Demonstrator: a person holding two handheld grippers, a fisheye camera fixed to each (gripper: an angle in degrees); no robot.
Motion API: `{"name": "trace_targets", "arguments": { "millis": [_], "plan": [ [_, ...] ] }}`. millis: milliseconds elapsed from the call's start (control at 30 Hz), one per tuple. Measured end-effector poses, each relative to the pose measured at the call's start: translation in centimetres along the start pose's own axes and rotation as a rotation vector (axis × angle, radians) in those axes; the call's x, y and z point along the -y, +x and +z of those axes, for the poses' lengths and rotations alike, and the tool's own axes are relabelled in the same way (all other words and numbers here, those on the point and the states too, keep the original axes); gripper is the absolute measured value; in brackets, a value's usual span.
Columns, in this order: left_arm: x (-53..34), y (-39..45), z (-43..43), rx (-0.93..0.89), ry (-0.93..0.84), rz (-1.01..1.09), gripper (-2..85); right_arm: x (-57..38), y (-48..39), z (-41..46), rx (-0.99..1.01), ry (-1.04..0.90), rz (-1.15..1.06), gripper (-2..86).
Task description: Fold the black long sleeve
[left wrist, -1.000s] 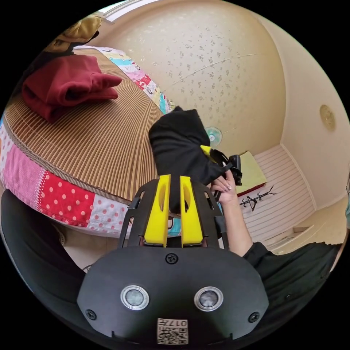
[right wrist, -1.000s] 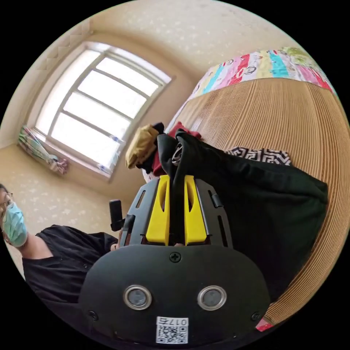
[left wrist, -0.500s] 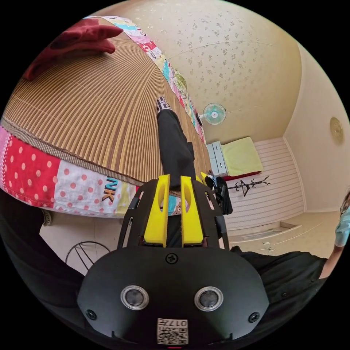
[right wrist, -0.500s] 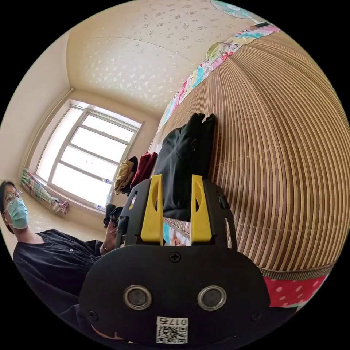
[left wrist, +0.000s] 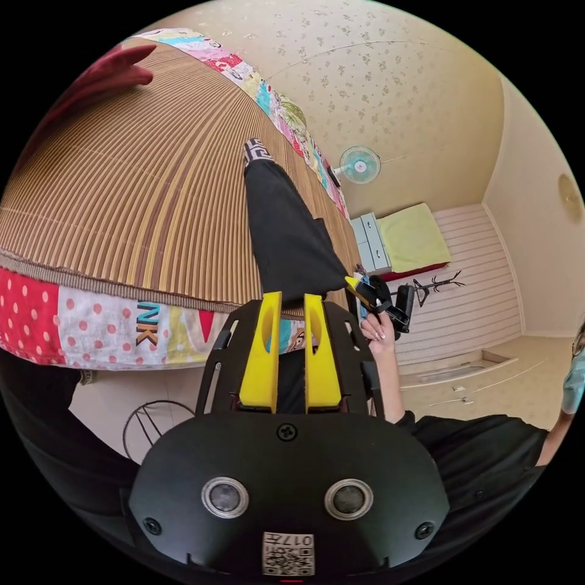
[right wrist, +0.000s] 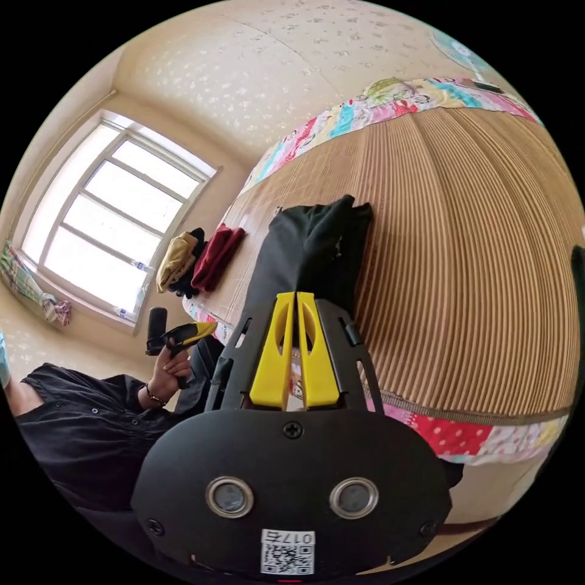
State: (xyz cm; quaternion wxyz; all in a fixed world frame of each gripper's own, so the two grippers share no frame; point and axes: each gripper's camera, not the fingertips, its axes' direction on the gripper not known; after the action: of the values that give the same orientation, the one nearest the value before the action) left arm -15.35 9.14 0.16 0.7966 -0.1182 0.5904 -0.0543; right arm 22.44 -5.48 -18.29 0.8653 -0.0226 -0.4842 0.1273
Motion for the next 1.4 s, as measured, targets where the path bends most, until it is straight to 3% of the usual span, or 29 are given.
{"name": "trace_targets", "arguments": {
  "millis": [233, 467, 633, 767, 867, 1067, 1233, 1400],
  "plan": [
    [2.5, -0.9, 5.0, 0.054, -0.157, -0.009, 12.2, -0.9, 5.0, -2.9, 0.144, -0.024, 0.163, 5.4],
    [2.5, -0.1, 7.4, 0.075, -0.209, -0.023, 6.4, -1.2, 3.9, -0.8, 0.443, -0.154, 0.225, 13.3],
    [-0.2, 1.0, 4.9, -0.099, -0.194, 0.007, 4.8, -1.8, 8.1, -0.1, 0.807, 0.01, 0.497, 15.9],
    [-3.3, 2.3, 2.5, -0.146, -0.214, 0.049, 4.4, -1.8, 10.6, -0.1, 0.944, 0.095, 0.617, 17.5],
    [-5.3, 2.9, 0.2, -0.149, -0.193, 0.078, 4.2, -1.9, 12.1, -2.5, 0.912, 0.173, 0.672, 15.5],
    [-7.8, 2.7, -2.2, -0.168, -0.174, 0.101, 4.1, -1.8, 12.7, -7.1, 0.628, 0.063, 0.689, 6.7],
    [-8.9, 4.3, -4.0, -0.222, -0.131, 0.117, 3.9, -2.5, 9.1, -9.3, 0.573, 0.03, 0.495, 2.6],
    [-9.1, 10.2, -12.3, -0.236, 0.058, 0.242, 3.9, -2.3, -0.3, -12.0, 0.523, -0.003, 0.188, 1.3]
  ]
}}
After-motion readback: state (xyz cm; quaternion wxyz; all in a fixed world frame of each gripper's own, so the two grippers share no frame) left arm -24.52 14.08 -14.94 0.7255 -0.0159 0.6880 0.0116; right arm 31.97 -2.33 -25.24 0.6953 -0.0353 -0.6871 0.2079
